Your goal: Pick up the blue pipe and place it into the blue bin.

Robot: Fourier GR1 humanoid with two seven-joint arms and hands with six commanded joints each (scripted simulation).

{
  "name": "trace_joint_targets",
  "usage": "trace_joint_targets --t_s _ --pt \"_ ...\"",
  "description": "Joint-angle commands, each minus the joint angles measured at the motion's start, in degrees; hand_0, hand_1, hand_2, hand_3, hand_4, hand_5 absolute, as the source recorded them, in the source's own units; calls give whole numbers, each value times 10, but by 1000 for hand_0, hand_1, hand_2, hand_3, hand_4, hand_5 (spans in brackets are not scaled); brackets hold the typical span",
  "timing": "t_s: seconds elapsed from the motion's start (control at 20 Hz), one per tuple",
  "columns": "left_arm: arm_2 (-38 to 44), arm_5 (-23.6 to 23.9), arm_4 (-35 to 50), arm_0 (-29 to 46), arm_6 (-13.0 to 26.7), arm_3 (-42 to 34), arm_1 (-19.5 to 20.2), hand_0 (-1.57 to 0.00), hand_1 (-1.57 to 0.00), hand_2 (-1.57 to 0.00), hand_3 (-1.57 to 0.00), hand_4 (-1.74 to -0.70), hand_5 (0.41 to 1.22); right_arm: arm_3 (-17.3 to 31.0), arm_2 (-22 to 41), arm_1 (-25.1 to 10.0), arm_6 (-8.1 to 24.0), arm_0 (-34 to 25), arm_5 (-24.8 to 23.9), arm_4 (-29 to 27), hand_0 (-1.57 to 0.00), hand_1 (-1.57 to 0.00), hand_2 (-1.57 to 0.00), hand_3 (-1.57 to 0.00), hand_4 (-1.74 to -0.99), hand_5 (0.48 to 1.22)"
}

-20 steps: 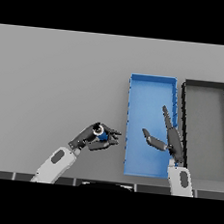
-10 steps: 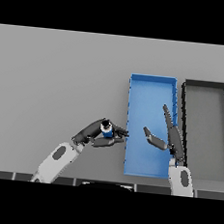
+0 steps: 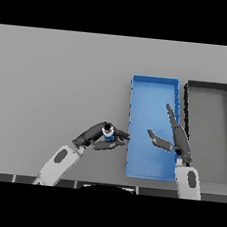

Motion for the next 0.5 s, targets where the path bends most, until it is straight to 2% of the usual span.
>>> trace_joint_targets --t_s 0.0,0.1,0.15,0.35,0.45 --pt "1 -1 -3 -1 3 4 -2 -1571 -1571 -1571 -1571 -1475 1221 -17 -1 3 -15 -2 15 -27 1 -22 -30 1 -1166 571" --pt "3 -5 -7 6 -3 -1 -1 -1571 -1571 -1571 -1571 -1475 1221 -42 -6 -3 -29 -17 48 -77 1 -14 -25 1 -1175 592" --pt "7 -10 -5 3 0 -1 -2 -1571 -1571 -1571 -1571 -1475 1221 -53 -10 -16 -18 -32 63 -97 1 -11 -20 1 -1169 597" --pt "9 -10 -19 9 11 -15 -6 -1571 -1571 -1571 -1571 -1473 1221 -129 11 -72 69 -75 134 -166 1 -4 -8 1 -1177 567" --pt "16 -16 -19 5 18 -15 -7 -1571 -1571 -1571 -1571 -1473 1221 -155 31 -91 100 -91 156 -172 1 -2 -4 1 -1194 543"
